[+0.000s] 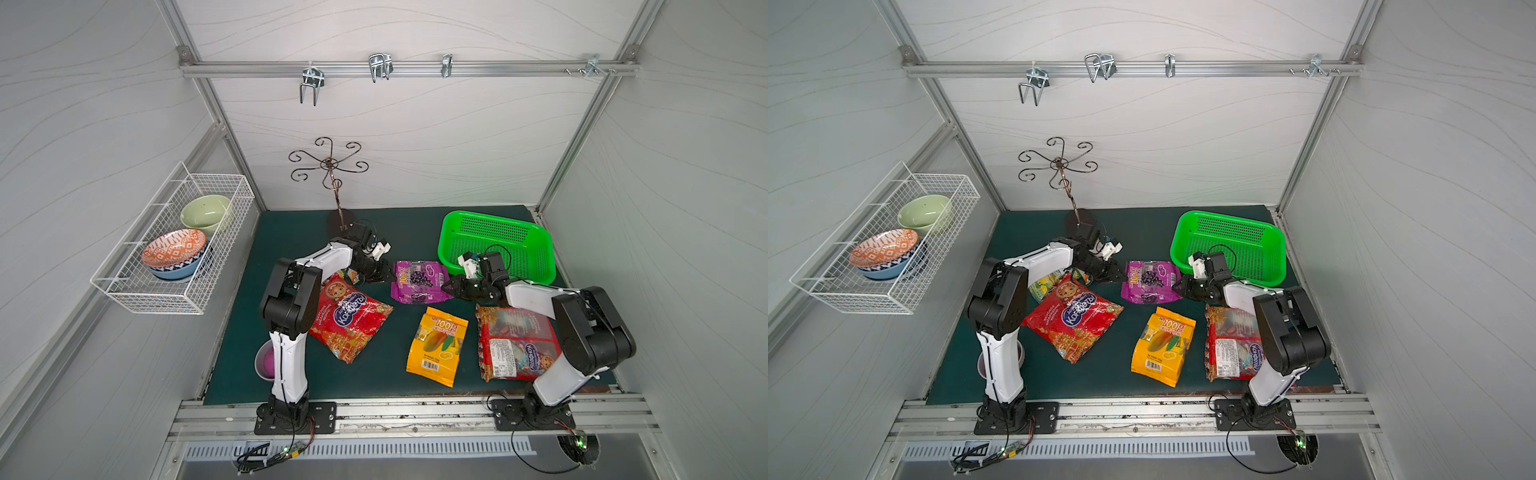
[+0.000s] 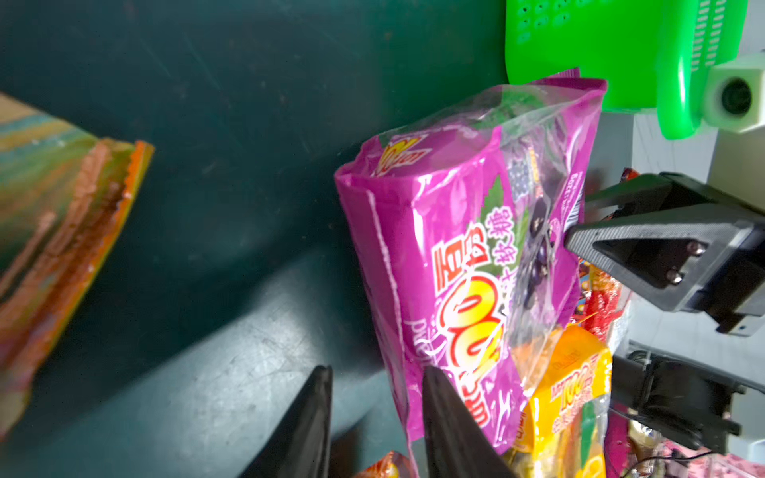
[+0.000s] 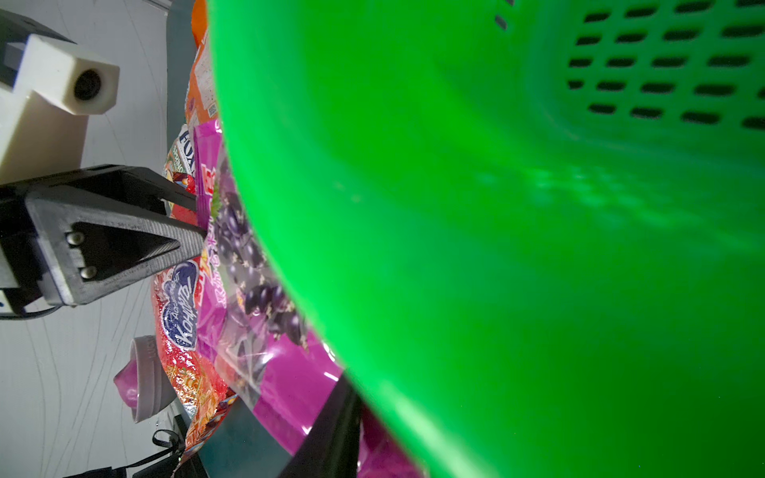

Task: Put the candies in the basket
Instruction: Pick up the candy at the center of the board.

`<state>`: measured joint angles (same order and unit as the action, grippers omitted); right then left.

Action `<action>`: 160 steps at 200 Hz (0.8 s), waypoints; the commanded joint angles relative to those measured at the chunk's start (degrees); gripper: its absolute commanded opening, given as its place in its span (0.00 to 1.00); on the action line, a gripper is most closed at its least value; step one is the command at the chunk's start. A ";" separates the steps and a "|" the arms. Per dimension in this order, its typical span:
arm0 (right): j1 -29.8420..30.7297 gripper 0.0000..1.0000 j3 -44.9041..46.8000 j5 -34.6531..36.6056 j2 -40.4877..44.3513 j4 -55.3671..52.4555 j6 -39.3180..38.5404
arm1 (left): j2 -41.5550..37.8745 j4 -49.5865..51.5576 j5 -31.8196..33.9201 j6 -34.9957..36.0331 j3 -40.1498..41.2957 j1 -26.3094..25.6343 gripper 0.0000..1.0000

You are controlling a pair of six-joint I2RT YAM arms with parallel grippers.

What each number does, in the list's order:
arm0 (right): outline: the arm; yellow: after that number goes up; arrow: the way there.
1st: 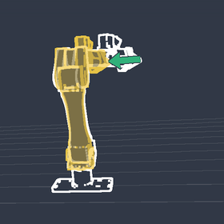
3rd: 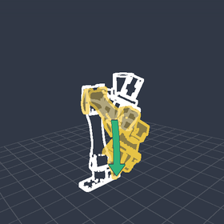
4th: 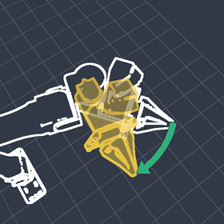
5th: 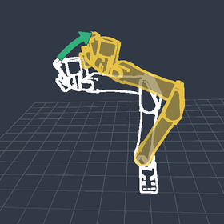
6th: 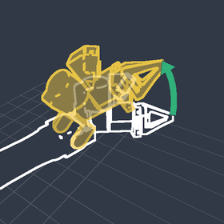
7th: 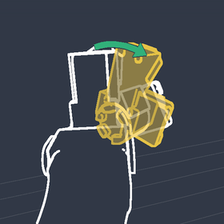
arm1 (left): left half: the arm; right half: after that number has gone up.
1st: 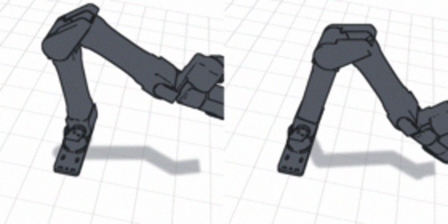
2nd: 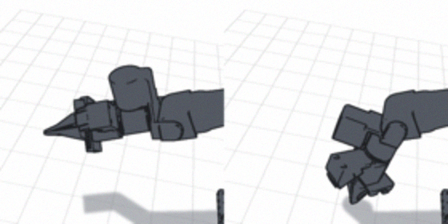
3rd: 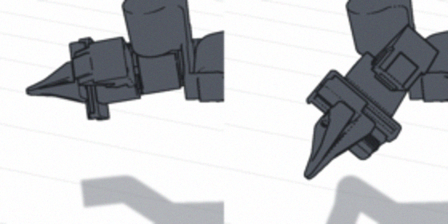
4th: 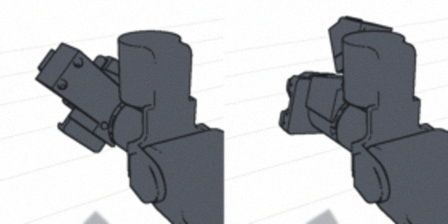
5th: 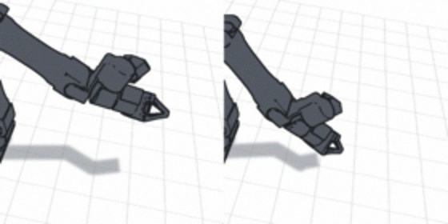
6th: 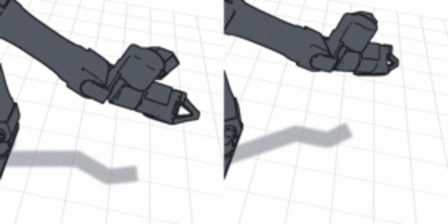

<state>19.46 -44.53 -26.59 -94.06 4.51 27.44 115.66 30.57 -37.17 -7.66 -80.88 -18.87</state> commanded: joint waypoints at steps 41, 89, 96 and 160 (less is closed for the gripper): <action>0.58 0.31 2.15 5.87 4.59 -1.52 -0.10 | 1.74 0.89 2.16 0.68 -1.63 -0.29 0.11; 1.58 0.32 0.70 5.46 2.49 -2.24 -0.63 | 3.03 2.73 -2.28 1.86 -4.66 -0.33 0.13; 1.77 0.32 0.58 5.79 2.41 -2.57 -0.55 | 3.34 2.63 -2.46 1.64 -4.61 -0.46 0.16; 2.22 0.16 1.29 9.19 3.81 -3.40 -0.04 | 5.80 2.93 -1.60 0.27 -6.29 -0.73 0.12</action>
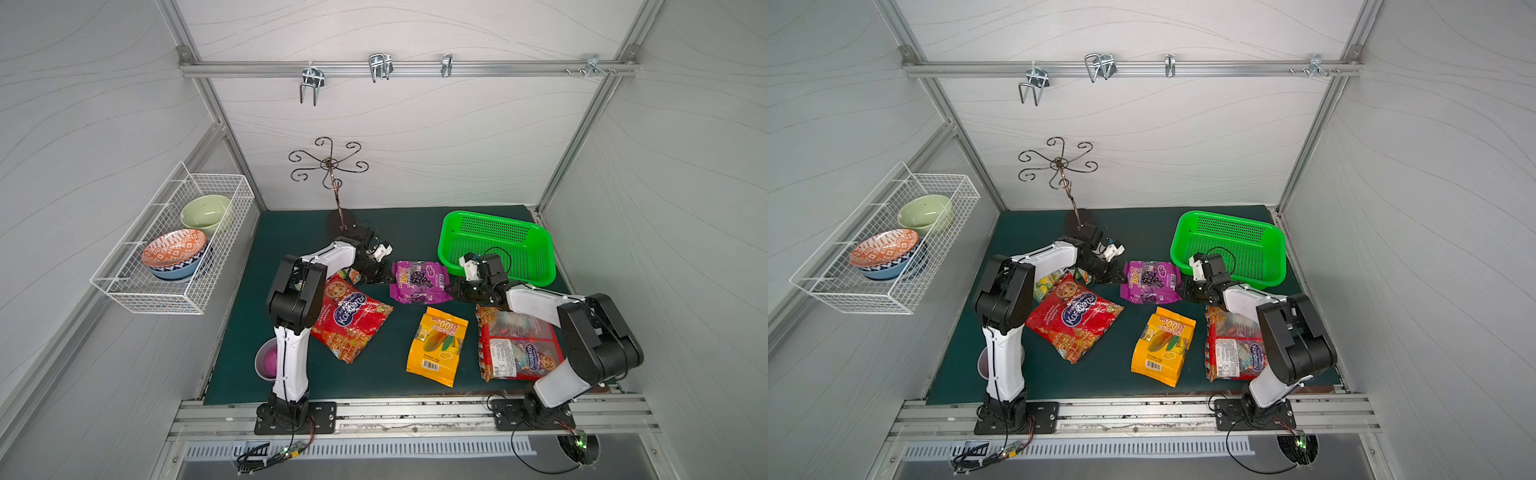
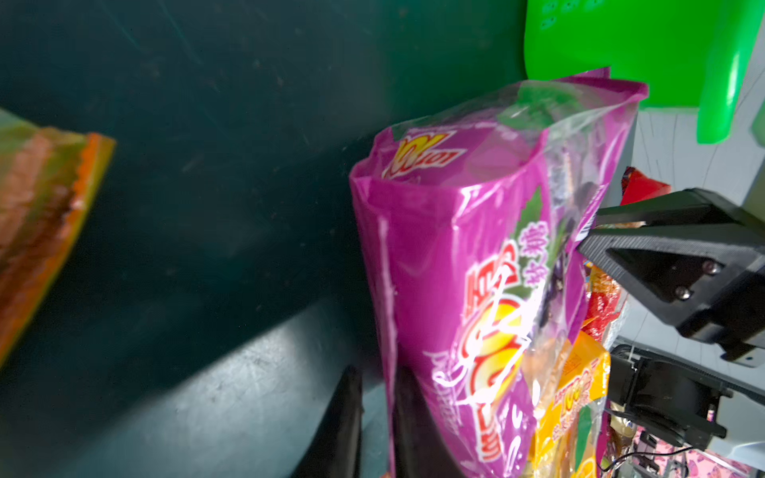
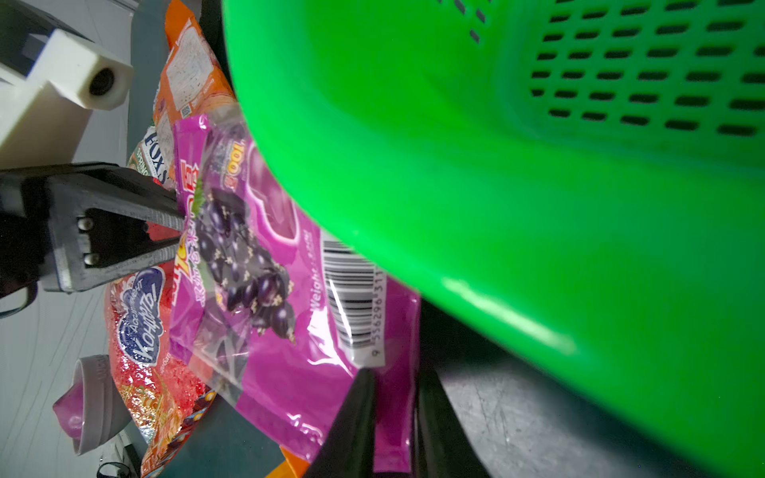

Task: Put the candies in the basket
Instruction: Pick up the candy at the center of the board.

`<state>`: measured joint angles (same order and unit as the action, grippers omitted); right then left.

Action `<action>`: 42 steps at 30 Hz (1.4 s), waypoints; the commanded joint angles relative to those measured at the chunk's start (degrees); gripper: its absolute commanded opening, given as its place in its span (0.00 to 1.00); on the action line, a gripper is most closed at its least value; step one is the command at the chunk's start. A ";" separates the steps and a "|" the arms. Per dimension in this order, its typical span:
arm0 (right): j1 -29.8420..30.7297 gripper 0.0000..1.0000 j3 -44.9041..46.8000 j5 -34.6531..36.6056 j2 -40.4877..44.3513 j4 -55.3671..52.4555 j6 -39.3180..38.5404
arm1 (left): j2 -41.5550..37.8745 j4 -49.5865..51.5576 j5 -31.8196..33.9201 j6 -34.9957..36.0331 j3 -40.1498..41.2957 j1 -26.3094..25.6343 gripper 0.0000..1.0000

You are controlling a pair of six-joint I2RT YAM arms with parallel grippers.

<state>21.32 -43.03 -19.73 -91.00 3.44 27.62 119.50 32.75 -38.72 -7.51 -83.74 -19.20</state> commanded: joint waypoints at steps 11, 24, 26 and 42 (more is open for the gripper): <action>3.40 0.00 -2.79 2.37 0.33 -4.06 -3.73 | -0.46 3.41 -2.97 3.13 -3.94 -0.39 0.00; 14.78 0.00 -14.86 5.64 6.26 -13.73 -7.21 | -10.48 13.41 -9.96 4.24 -2.28 8.86 0.00; 14.80 0.00 -16.84 6.19 7.41 -15.43 -6.85 | -12.55 15.52 -10.30 4.98 -3.44 9.50 0.00; -5.38 0.00 -28.87 6.30 16.42 -30.14 -6.87 | -1.92 13.11 -10.13 -3.08 -38.03 -1.62 0.00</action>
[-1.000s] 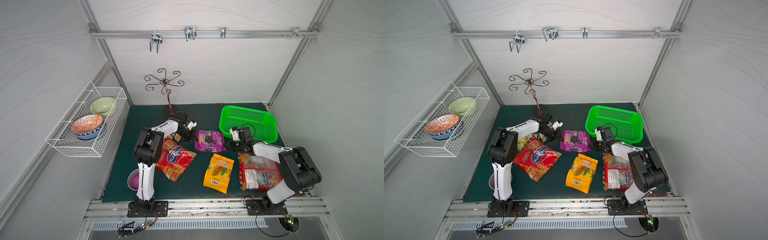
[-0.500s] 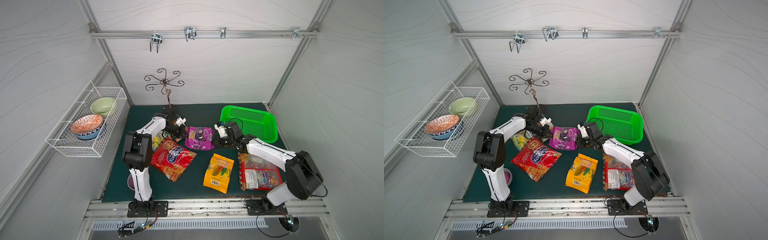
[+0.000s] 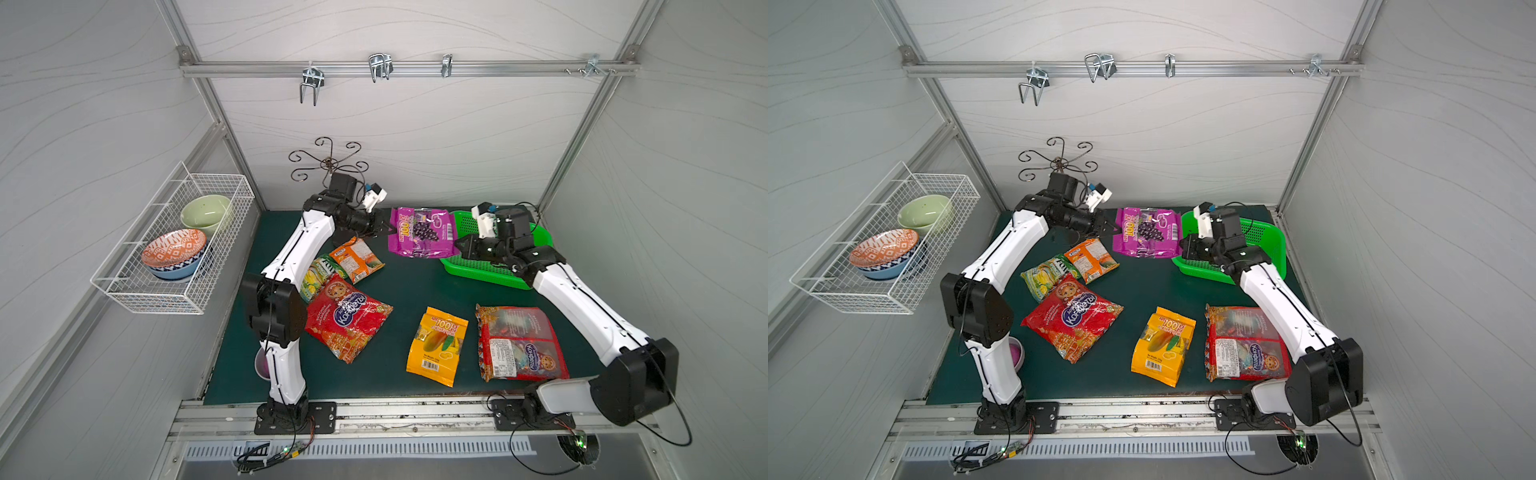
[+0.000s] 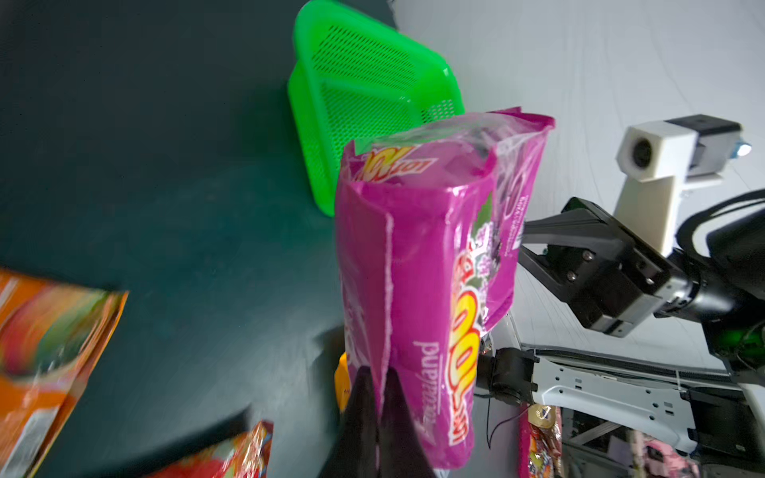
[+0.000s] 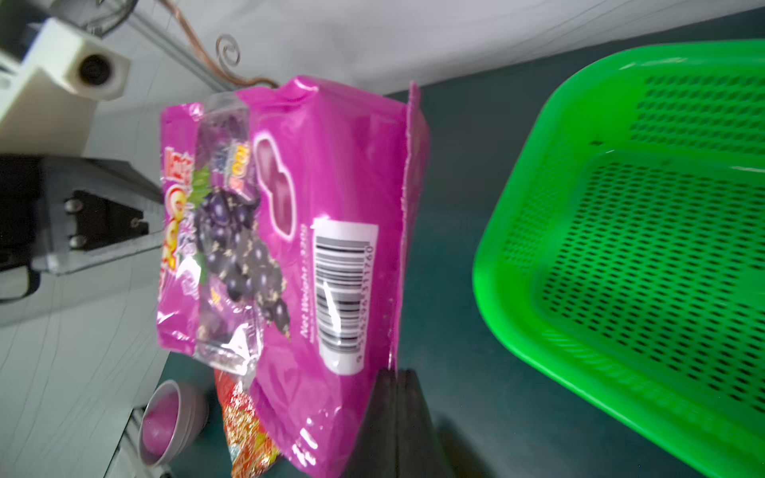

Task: Put the candies in the basket
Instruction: Pick up the candy at the center of the board, then move the basket to the center of the board.

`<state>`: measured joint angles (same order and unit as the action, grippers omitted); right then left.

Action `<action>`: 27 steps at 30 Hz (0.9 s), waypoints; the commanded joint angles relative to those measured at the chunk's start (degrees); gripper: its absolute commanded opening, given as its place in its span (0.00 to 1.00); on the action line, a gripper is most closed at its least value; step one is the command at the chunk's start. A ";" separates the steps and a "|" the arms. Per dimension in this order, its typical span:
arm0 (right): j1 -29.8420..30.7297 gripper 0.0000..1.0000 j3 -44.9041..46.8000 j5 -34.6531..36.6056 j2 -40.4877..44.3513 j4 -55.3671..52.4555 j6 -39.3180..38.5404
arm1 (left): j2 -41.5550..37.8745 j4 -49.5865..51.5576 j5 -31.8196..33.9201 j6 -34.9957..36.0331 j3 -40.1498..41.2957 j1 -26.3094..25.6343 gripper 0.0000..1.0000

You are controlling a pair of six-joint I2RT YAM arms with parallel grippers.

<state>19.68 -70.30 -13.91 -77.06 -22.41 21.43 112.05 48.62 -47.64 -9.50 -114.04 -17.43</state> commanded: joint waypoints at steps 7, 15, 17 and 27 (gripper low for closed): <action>-13.71 0.00 0.06 4.29 2.99 -5.82 -1.40 | 19.86 -8.95 -0.44 -5.33 -24.56 -10.15 0.00; -17.31 0.00 5.10 6.55 -1.99 -2.12 -2.14 | 31.14 -15.42 2.21 -8.95 -28.29 -12.68 0.00; -17.31 0.00 6.03 6.73 -3.25 -1.05 -2.26 | 33.09 -15.63 3.27 -8.57 -28.91 -12.69 0.00; -14.90 0.00 7.27 2.54 -9.84 1.07 -3.70 | 35.29 -12.24 6.77 -6.54 -28.69 -12.04 0.00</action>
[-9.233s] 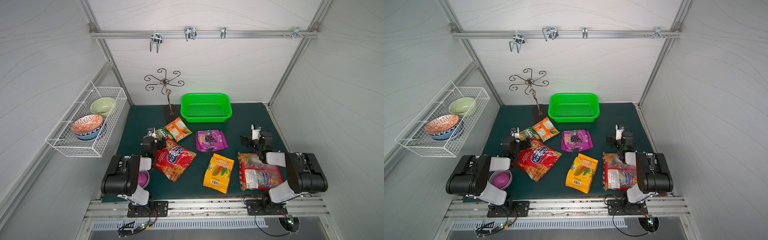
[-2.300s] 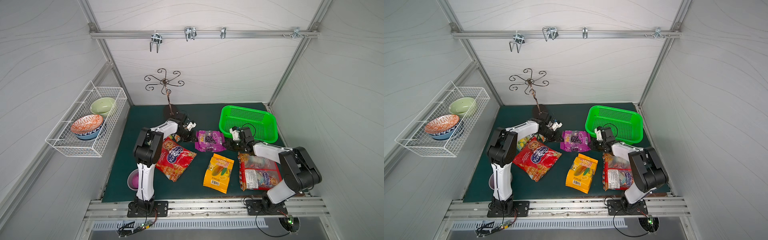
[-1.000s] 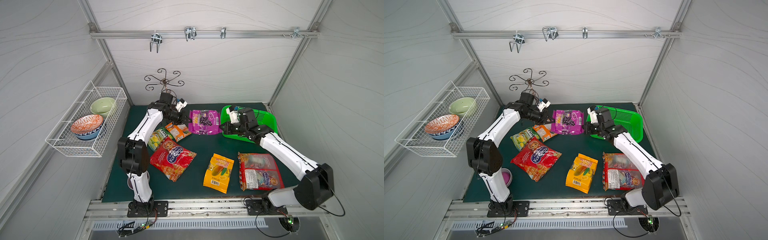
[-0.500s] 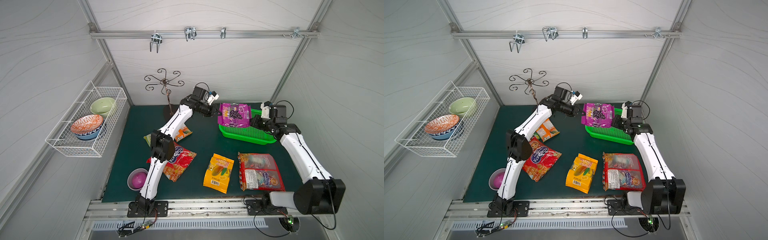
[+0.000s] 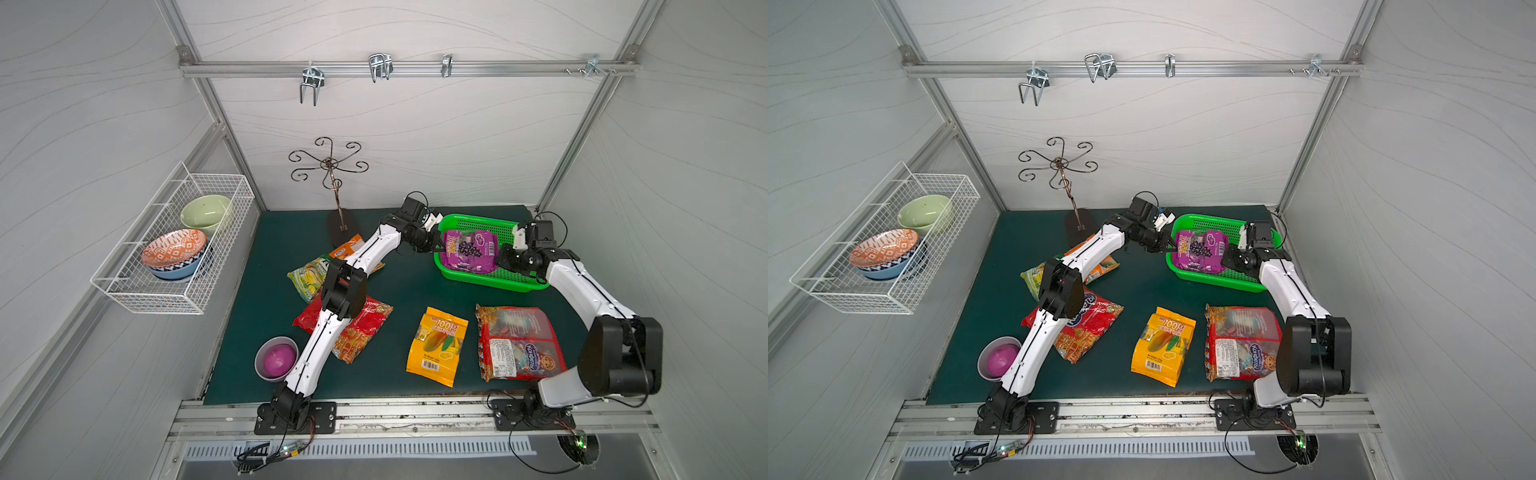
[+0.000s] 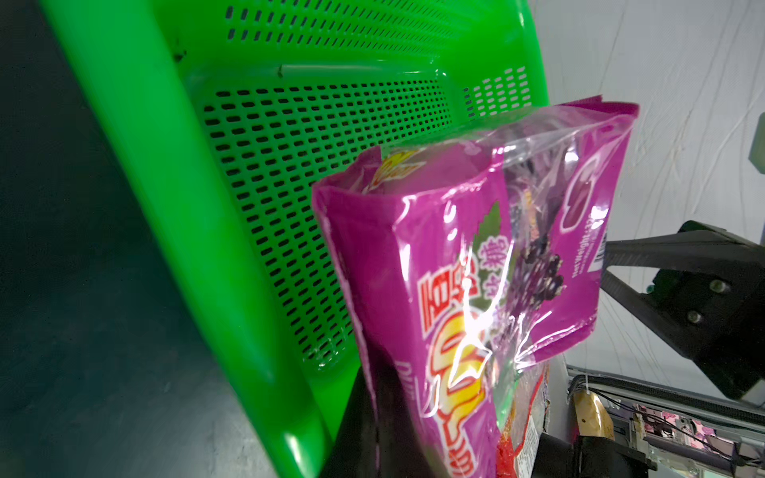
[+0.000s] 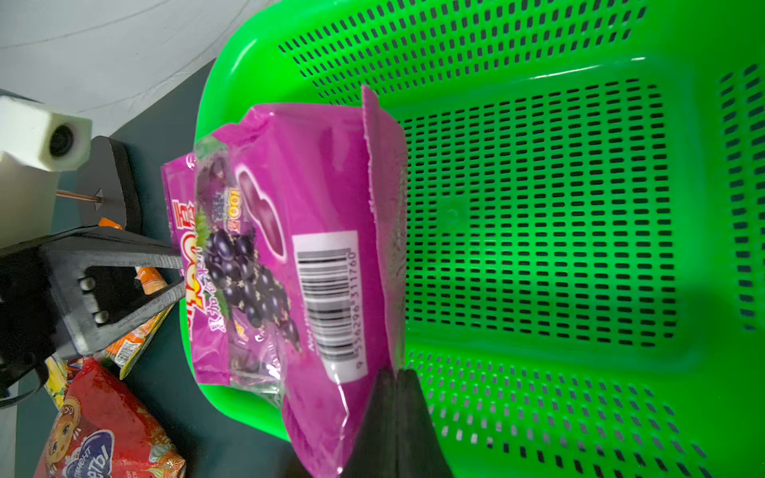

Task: Put the candies in the basket
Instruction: Move the basket to the center of the board.

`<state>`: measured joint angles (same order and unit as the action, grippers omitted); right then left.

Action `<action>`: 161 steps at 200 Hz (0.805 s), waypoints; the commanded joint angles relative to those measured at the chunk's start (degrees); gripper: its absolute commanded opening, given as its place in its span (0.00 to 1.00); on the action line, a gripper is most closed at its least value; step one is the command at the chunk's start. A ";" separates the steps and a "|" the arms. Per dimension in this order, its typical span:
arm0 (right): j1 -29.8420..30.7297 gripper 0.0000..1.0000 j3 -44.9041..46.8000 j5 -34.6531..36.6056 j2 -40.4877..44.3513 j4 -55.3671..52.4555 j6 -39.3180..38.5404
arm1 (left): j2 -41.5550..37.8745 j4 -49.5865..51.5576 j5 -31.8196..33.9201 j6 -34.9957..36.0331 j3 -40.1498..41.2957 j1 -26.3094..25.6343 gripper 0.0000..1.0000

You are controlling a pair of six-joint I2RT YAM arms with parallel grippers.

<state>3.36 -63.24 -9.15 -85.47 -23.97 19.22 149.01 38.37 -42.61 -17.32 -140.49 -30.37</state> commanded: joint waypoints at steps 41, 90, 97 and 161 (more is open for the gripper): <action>10.04 0.00 -0.12 -2.12 -4.84 3.87 -1.76 | -9.73 -0.88 0.97 0.67 7.74 5.25 0.00; 17.88 0.00 1.89 -4.61 -6.51 8.01 3.68 | -24.19 -0.67 1.39 5.46 27.68 9.90 0.00; 18.84 0.00 2.35 -5.59 -6.68 9.00 4.78 | -26.37 -0.22 1.71 6.52 30.41 10.39 0.00; 26.88 0.00 2.33 -9.58 -8.15 13.98 11.28 | -40.32 8.90 3.40 12.78 45.74 16.08 0.00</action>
<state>28.08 -60.60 -14.70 -93.51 -13.32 26.79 114.52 46.15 -39.79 -8.29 -98.56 -16.14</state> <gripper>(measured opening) 0.041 0.045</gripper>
